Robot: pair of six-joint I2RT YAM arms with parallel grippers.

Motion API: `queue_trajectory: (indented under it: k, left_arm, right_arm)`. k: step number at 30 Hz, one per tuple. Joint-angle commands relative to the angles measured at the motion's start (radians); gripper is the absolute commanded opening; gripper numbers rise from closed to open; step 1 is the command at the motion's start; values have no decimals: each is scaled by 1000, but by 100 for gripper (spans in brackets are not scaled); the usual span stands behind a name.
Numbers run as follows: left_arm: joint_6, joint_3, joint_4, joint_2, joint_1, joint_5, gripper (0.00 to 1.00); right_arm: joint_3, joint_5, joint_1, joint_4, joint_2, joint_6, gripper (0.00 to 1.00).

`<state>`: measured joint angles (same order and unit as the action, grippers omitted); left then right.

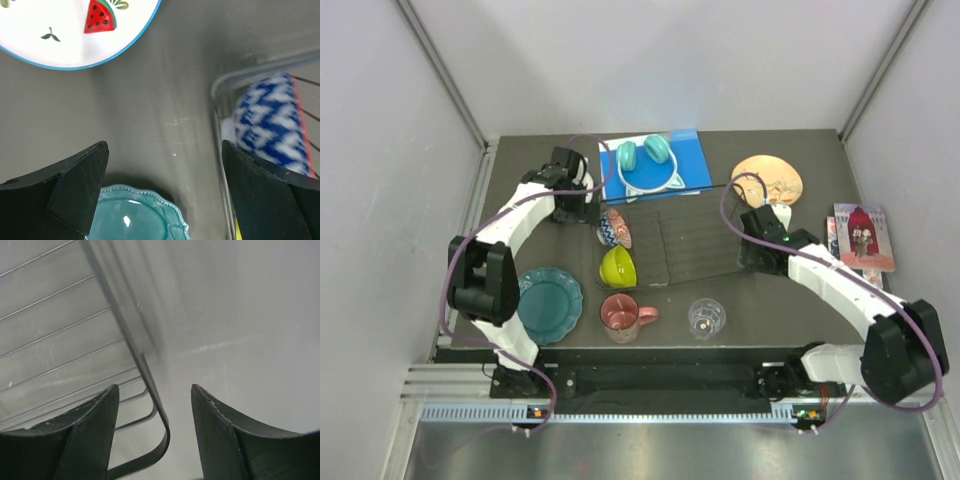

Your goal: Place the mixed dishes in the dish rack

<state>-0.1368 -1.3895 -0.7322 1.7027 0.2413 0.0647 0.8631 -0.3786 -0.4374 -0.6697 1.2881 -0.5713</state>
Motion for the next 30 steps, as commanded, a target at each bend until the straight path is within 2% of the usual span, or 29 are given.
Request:
queue_trajectory:
  k: [1, 10, 14, 16, 17, 18, 21, 26, 30]
  left_arm:
    - [-29, -69, 22, 26, 7, -16, 99]
    - [-37, -161, 34, 98, 58, 24, 99]
    - [-38, -189, 25, 106, 64, 44, 99]
    - [-27, -201, 27, 95, 61, 85, 99]
    - [-20, -207, 24, 89, 49, 101, 99]
    - [-11, -215, 22, 83, 36, 98, 99]
    - [3, -255, -4, 57, -20, 72, 99]
    - [35, -258, 39, 5, -147, 80, 99]
    - [20, -224, 56, 47, -267, 25, 99]
  right_arm:
    - [-50, 35, -38, -56, -113, -65, 59]
    - [-142, 67, -130, -51, -187, -180, 61]
    - [-124, 63, -142, -50, -167, -170, 68]
    - [-70, 14, -142, -83, -159, -156, 74]
    - [-47, -5, -144, -99, -158, -145, 77]
    - [0, -43, -141, -113, -159, -144, 83]
    - [75, -106, -141, -172, -180, -153, 91]
    - [131, -155, -141, -240, -257, -199, 95]
    - [163, -198, -141, -268, -325, -210, 96]
